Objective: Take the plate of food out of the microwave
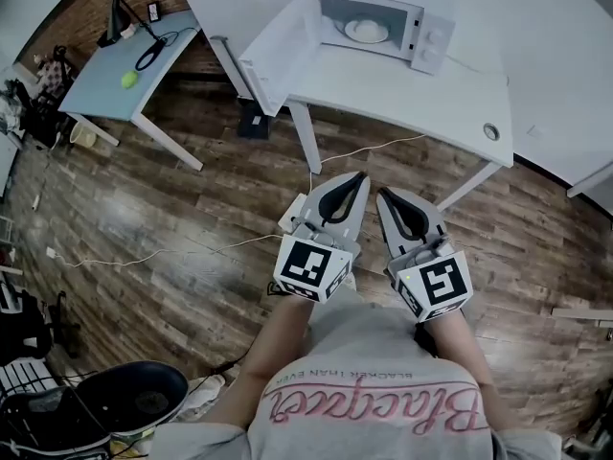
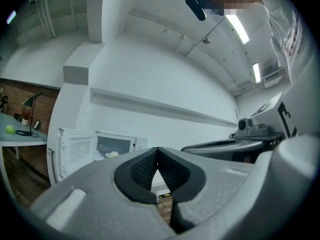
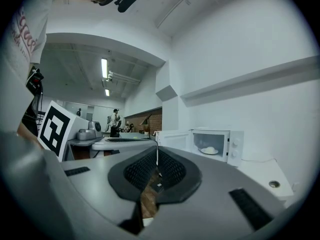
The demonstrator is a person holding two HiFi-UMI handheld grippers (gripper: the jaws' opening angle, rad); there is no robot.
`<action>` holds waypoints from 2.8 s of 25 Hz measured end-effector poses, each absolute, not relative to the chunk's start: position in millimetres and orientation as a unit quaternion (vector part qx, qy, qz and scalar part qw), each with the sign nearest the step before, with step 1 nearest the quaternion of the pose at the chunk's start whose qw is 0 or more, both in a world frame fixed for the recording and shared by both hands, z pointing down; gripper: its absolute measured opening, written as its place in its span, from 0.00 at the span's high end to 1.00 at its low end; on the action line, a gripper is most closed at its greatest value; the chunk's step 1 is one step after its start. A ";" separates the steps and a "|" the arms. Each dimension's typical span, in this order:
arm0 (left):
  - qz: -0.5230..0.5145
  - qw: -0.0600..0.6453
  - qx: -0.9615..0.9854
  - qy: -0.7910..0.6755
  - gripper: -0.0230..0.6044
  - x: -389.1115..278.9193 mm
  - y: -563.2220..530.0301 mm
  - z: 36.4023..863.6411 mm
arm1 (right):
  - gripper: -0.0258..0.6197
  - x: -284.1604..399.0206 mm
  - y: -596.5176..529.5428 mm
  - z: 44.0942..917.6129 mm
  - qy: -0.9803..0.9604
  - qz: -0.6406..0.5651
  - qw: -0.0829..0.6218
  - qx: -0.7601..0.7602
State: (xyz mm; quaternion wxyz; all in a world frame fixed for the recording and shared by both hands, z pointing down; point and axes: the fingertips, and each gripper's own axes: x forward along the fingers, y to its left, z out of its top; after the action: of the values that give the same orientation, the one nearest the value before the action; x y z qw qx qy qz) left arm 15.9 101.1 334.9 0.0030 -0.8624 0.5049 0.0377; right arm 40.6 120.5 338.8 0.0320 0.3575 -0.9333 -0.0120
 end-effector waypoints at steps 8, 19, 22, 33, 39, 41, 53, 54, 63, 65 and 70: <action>0.049 0.003 -0.859 0.509 0.96 -0.6 70.6 334.5 | 0.93 23.5 91.0 338.5 -0.937 -0.019 0.036 0.348; 0.046 0.001 -0.862 0.505 0.96 1.1 51.4 338.8 | 0.93 27.0 72.0 344.5 -0.933 -0.008 0.034 0.358; 0.046 0.002 -0.862 0.506 0.96 1.1 46.3 339.1 | 0.93 27.1 66.7 345.1 -0.934 -0.002 0.029 0.357; 0.044 0.006 -0.852 0.521 0.96 -12.1 20.8 340.7 | 0.93 11.5 43.3 348.6 -0.945 0.012 0.015 0.327; 0.040 0.008 -0.852 0.522 0.96 -18.5 -3.2 342.5 | 0.93 1.8 18.9 351.0 -0.947 0.012 0.012 0.322; 0.039 0.008 -0.851 0.523 0.96 -21.9 -12.8 343.0 | 0.93 -1.0 8.6 351.3 -0.946 0.013 0.011 0.323; 0.037 0.008 -0.855 0.518 0.95 -30.4 -78.1 342.8 | 0.93 -9.0 -62.1 350.0 -0.943 0.015 0.013 0.333; 0.036 0.007 -0.855 0.517 0.96 -31.0 -84.1 343.0 | 0.93 -9.7 -68.5 350.0 -0.942 0.015 0.013 0.334; 0.031 -0.003 -0.860 0.510 0.96 -35.8 -137.4 345.1 | 0.93 -16.5 -124.0 353.3 -0.940 0.035 0.014 0.339; 0.030 -0.007 -0.861 0.507 0.96 -36.6 -148.6 345.9 | 0.93 -16.3 -135.8 356.5 -0.938 0.046 0.019 0.343; 0.025 -0.014 -0.863 0.504 0.95 -39.0 -174.6 348.3 | 0.93 -17.6 -164.4 363.7 -0.935 0.080 0.029 0.344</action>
State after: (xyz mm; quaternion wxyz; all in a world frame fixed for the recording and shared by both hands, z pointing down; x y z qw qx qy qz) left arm -39.0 -174.6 348.3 -0.0142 -0.8630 0.5044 0.0254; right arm -17.6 -164.4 363.7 0.0291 0.3439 -0.9351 0.0801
